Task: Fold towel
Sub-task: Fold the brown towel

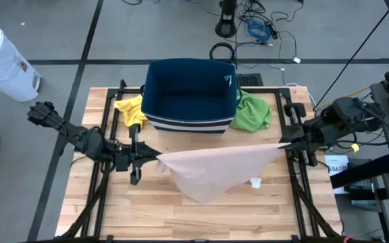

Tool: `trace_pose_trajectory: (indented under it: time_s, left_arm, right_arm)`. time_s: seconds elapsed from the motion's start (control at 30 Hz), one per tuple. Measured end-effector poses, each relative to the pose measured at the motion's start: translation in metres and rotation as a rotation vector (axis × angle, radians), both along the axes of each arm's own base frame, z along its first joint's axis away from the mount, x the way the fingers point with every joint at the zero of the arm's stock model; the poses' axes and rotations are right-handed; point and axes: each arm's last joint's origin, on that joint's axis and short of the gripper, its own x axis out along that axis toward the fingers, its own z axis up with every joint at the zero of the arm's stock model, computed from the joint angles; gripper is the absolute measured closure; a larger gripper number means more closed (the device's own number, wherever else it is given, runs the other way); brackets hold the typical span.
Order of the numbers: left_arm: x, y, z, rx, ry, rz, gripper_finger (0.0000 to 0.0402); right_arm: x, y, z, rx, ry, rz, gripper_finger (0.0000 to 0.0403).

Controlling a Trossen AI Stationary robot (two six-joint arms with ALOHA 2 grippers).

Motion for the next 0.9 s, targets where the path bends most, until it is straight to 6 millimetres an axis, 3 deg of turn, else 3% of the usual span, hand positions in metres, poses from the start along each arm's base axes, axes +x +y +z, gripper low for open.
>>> trace_pose_trajectory:
  time_s: [0.17,0.37,0.73,0.9]
  left_arm:
    - [0.001,0.004,0.004,0.049,-0.041,0.072,0.0401]
    - [0.001,0.005,0.007,0.052,-0.064,0.082,0.0401]
    - [-0.008,-0.01,0.008,0.073,-0.085,-0.014,0.0401]
    - [-0.017,-0.02,0.021,0.087,-0.131,-0.075,0.0401]
  right_arm:
    - [-0.003,-0.004,0.012,-0.009,-0.003,-0.096,0.0402]
    - [0.002,-0.002,0.016,-0.015,0.002,-0.09,0.0403]
    - [0.014,0.007,0.012,-0.021,0.052,0.068,0.0403]
    - [0.014,0.007,0.013,-0.019,0.038,0.071,0.0403]
